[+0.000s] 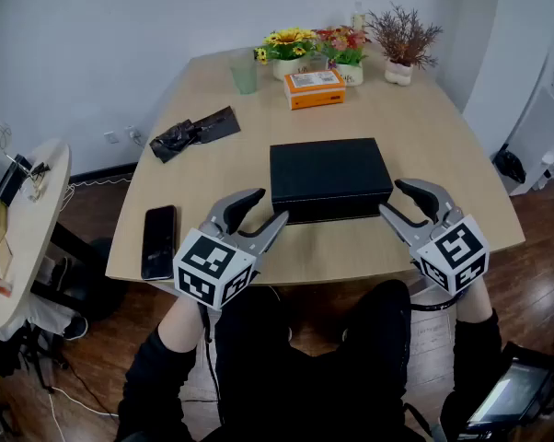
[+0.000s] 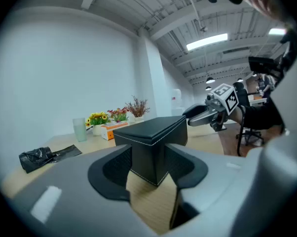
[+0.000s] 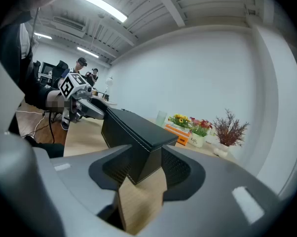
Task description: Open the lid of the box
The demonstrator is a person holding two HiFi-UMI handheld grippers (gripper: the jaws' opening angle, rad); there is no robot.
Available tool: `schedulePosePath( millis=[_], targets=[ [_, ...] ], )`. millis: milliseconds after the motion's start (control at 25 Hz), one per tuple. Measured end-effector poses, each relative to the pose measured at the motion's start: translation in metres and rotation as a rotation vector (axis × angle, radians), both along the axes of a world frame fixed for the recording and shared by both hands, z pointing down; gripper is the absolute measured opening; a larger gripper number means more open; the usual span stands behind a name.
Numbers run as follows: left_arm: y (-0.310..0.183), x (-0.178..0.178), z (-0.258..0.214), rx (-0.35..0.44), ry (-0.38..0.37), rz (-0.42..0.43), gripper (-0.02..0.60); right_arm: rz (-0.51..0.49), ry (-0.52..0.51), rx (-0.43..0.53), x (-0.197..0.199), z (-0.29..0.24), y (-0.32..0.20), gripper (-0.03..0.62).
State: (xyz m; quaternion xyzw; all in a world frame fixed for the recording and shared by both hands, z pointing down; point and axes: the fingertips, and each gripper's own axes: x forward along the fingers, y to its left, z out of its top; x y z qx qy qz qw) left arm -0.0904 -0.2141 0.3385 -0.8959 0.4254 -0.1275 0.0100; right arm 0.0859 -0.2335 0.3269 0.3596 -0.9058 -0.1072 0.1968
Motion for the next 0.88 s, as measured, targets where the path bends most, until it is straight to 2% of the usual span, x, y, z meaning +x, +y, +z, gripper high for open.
schedulePosePath(
  millis=[200,400,480,560,760,840,880],
  targets=[
    [0.000,0.010,-0.006,0.053,-0.057,0.014,0.176,-0.006,0.024,0.021,-0.003,-0.001,0.001,0.173],
    [-0.001,0.008,-0.010,0.071,-0.046,-0.001,0.160,-0.011,-0.056,-0.093,-0.004,0.000,-0.004,0.172],
    [0.000,0.008,-0.011,0.077,-0.042,-0.004,0.156,-0.006,-0.064,-0.103,-0.003,-0.001,-0.005,0.135],
    [0.001,0.009,-0.012,0.102,-0.064,-0.006,0.152,-0.003,-0.025,-0.054,-0.002,-0.002,-0.004,0.132],
    [0.002,0.011,-0.017,0.237,-0.211,-0.011,0.169,0.030,0.113,0.130,-0.004,-0.006,-0.003,0.152],
    [0.003,0.011,-0.018,0.248,-0.223,0.004,0.175,0.029,0.110,0.135,-0.004,-0.007,-0.002,0.160],
    [0.004,0.011,-0.021,0.250,-0.202,0.017,0.175,0.018,0.094,0.122,-0.005,-0.009,-0.001,0.160]
  ],
)
